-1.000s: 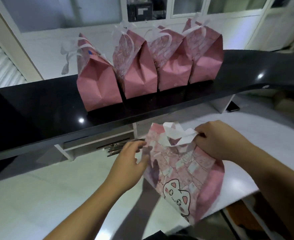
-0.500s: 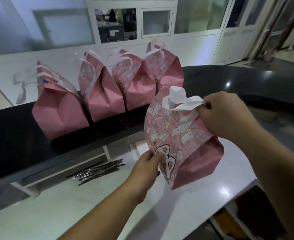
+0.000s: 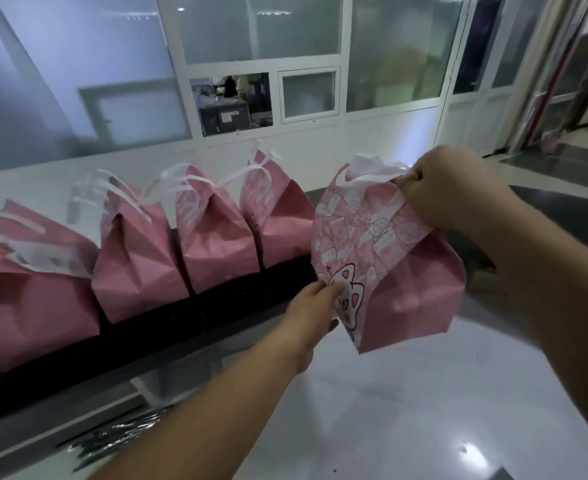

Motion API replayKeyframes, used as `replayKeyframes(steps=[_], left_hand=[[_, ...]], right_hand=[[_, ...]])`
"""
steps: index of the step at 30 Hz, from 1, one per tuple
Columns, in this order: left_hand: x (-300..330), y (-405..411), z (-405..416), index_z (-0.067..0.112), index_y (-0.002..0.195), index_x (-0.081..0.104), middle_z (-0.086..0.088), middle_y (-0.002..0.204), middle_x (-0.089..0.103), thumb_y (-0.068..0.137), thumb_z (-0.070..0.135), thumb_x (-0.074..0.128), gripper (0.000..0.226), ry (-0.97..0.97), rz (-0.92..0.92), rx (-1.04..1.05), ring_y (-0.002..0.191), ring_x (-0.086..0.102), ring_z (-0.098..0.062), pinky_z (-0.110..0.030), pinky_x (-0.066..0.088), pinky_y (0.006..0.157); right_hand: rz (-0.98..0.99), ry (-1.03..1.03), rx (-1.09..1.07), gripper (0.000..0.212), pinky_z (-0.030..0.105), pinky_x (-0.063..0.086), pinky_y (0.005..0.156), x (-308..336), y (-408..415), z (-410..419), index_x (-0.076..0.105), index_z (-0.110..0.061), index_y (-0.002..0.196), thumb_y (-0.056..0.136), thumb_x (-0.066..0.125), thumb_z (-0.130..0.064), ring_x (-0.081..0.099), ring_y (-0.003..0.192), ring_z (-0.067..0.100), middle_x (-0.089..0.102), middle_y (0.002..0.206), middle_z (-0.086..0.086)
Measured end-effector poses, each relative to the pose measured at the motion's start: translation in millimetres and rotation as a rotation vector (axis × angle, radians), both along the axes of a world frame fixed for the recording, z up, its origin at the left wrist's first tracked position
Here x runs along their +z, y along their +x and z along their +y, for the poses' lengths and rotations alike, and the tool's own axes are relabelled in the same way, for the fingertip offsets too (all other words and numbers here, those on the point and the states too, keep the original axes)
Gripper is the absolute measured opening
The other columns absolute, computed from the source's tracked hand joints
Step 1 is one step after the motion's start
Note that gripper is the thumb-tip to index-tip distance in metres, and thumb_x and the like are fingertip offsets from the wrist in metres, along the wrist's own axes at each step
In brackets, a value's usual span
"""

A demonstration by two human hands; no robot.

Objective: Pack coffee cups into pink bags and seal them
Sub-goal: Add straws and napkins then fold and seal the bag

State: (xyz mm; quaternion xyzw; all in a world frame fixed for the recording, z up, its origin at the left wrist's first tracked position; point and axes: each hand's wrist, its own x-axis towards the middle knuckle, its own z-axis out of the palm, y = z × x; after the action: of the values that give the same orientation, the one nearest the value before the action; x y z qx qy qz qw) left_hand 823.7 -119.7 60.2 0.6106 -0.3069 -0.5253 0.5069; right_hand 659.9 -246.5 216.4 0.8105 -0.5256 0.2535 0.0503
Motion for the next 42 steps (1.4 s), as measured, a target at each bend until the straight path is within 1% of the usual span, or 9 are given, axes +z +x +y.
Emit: replayKeyframes(steps=[6,9,12,15,19,24,28,36,42], left_hand=[[14,-27,-80,0.020,0.103,0.076,0.007,0.093,0.081,0.102,0.024,0.061,0.016,-0.004,0.017,0.012,0.073,0.074,-0.006,-0.018,0.055,0.062],[20,-32,-117,0.020,0.092,0.075,0.004,0.089,0.077,0.100,0.022,0.060,0.017,0.000,-0.067,0.009,0.076,0.070,-0.011,-0.024,0.054,0.073],[29,-32,-147,0.020,0.096,0.071,0.002,0.093,0.074,0.099,0.026,0.059,0.014,0.004,-0.158,0.000,0.076,0.069,-0.008,-0.022,0.057,0.069],[37,-29,-174,0.025,0.105,0.070,0.001,0.114,0.074,0.091,0.044,0.058,0.026,0.027,-0.241,0.001,0.108,0.068,-0.022,-0.041,0.054,0.102],[40,-19,-206,0.033,0.128,0.063,0.001,0.133,0.065,0.100,0.043,0.051,0.032,0.061,-0.348,0.049,0.123,0.060,-0.025,-0.044,0.045,0.113],[41,-15,-232,0.030,0.149,0.048,0.002,0.137,0.059,0.103,0.035,0.047,0.047,0.028,-0.455,0.138,0.125,0.056,-0.025,-0.036,0.044,0.107],[46,-10,-246,0.028,0.137,0.053,0.000,0.124,0.061,0.096,0.022,0.047,0.042,0.005,-0.544,0.241,0.108,0.058,-0.026,-0.031,0.041,0.089],[41,-4,-253,0.025,0.160,0.034,-0.004,0.155,0.048,0.093,0.011,0.043,0.069,0.054,-0.555,0.269,0.133,0.052,-0.030,-0.041,0.046,0.111],[37,-8,-251,0.019,0.152,0.040,-0.008,0.147,0.053,0.094,0.013,0.046,0.059,0.056,-0.536,0.262,0.119,0.055,-0.027,-0.030,0.041,0.093]], right_hand=[[-0.006,-0.007,-0.030,0.036,0.025,0.026,0.048,10,-1,-101,0.046,-0.012,0.059,0.090,0.054,-0.028,0.043,0.052,0.025,0.048,0.060,0.008],[-0.026,-0.004,-0.013,0.035,0.026,0.028,0.049,11,7,-137,0.045,-0.013,0.060,0.091,0.055,-0.027,0.042,0.052,0.024,0.047,0.060,0.007],[-0.054,0.011,0.031,0.036,0.031,0.036,0.060,4,21,-168,0.042,-0.013,0.060,0.093,0.055,-0.025,0.046,0.059,0.033,0.045,0.060,0.007],[-0.098,0.022,0.074,0.038,0.032,0.037,0.063,-6,39,-195,0.042,-0.013,0.061,0.095,0.054,-0.025,0.048,0.063,0.034,0.047,0.062,0.008],[-0.163,0.041,0.081,0.034,0.032,0.036,0.064,-25,63,-226,0.041,-0.013,0.064,0.096,0.052,-0.020,0.046,0.061,0.032,0.044,0.064,0.007],[-0.226,0.070,0.086,0.028,0.029,0.034,0.055,-45,90,-255,0.051,-0.013,0.069,0.096,0.052,-0.019,0.041,0.052,0.018,0.045,0.062,0.002],[-0.267,0.093,0.119,0.029,0.029,0.035,0.055,-56,109,-271,0.051,-0.014,0.070,0.097,0.052,-0.023,0.045,0.053,0.020,0.045,0.062,0.001],[-0.308,0.122,0.182,0.030,0.032,0.038,0.058,-67,132,-274,0.057,-0.010,0.075,0.099,0.051,-0.026,0.053,0.062,0.029,0.049,0.063,0.002],[-0.237,0.196,0.180,0.028,0.034,0.047,0.062,-68,125,-269,0.061,-0.009,0.083,0.099,0.048,-0.028,0.060,0.070,0.032,0.060,0.076,0.008]])
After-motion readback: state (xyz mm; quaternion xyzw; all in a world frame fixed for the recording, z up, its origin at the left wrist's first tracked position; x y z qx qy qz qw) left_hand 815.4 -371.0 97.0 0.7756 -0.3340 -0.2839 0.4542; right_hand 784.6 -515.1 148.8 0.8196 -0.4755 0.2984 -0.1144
